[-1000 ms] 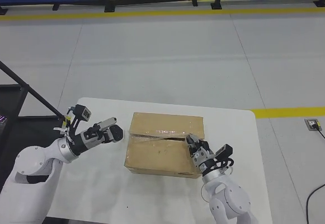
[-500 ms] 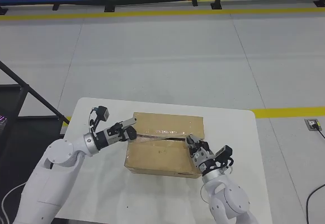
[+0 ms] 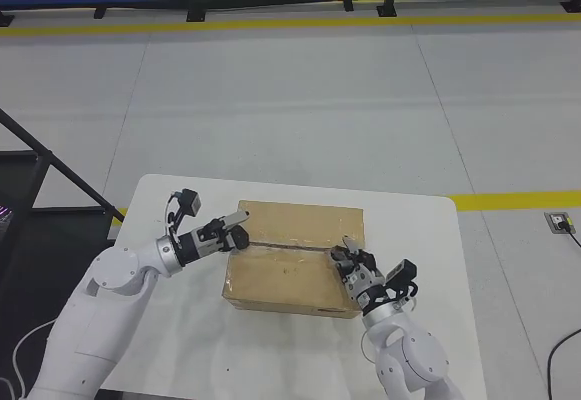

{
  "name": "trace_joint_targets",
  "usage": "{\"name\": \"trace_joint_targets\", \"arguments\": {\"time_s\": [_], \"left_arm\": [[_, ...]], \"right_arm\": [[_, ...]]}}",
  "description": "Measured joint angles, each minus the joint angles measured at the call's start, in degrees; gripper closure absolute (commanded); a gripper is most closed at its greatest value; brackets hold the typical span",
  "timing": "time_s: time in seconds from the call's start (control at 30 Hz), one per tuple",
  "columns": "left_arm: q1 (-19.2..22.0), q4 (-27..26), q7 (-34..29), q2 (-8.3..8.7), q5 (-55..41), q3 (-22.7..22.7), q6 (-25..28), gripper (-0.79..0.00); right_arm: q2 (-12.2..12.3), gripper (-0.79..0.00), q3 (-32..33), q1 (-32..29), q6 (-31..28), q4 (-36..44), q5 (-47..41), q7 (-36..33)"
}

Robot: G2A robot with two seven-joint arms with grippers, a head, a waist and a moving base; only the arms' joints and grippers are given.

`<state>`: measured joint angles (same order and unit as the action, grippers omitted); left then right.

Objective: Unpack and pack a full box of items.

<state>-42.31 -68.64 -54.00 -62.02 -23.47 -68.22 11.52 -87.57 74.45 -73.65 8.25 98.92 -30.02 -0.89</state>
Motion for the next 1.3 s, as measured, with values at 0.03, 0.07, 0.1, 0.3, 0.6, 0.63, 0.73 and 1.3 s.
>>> {"name": "trace_joint_targets", "arguments": {"time_s": [0.03, 0.07, 0.1, 0.3, 0.6, 0.63, 0.73, 1.3], "left_arm": [[0.0, 0.1, 0.0, -0.05, 0.0, 0.1, 0.0, -0.785], [0.1, 0.2, 0.0, -0.09, -0.1, 0.2, 0.0, -0.785], [0.1, 0.3, 0.0, -0.12, -0.1, 0.3, 0.0, -0.785], [0.2, 0.7, 0.1, -0.25, 0.3, 0.6, 0.3, -0.785], [0.0, 1.2, 0.0, -0.35, 0.7, 0.7, 0.2, -0.785], [0.0, 1.2, 0.0, -0.37, 0.6, 0.7, 0.2, -0.785], [-0.1, 1.3, -0.1, -0.39, 0.5, 0.6, 0.3, -0.785], [-0.4, 1.5, -0.4, -0.56, 0.4, 0.6, 0.2, -0.785]], "right_arm": [[0.0, -0.785, 0.0, -0.1, 0.0, 0.1, 0.0, 0.0], [0.0, -0.785, 0.0, -0.1, 0.1, 0.2, 0.1, 0.0], [0.1, -0.785, 0.0, -0.1, 0.1, 0.3, 0.1, 0.0], [0.2, -0.785, 0.2, -0.3, 0.3, 1.1, 0.4, 0.3], [0.4, -0.785, 0.9, -1.6, -6.0, 3.6, 2.7, -0.1], [0.4, -0.785, 0.8, -1.6, -7.0, 3.5, 3.0, -0.2], [0.4, -0.785, 0.7, -1.6, -9.7, 3.5, 3.4, -0.8], [0.7, -0.785, -0.9, -0.3, -14.3, 2.2, 12.5, -2.2]]}}
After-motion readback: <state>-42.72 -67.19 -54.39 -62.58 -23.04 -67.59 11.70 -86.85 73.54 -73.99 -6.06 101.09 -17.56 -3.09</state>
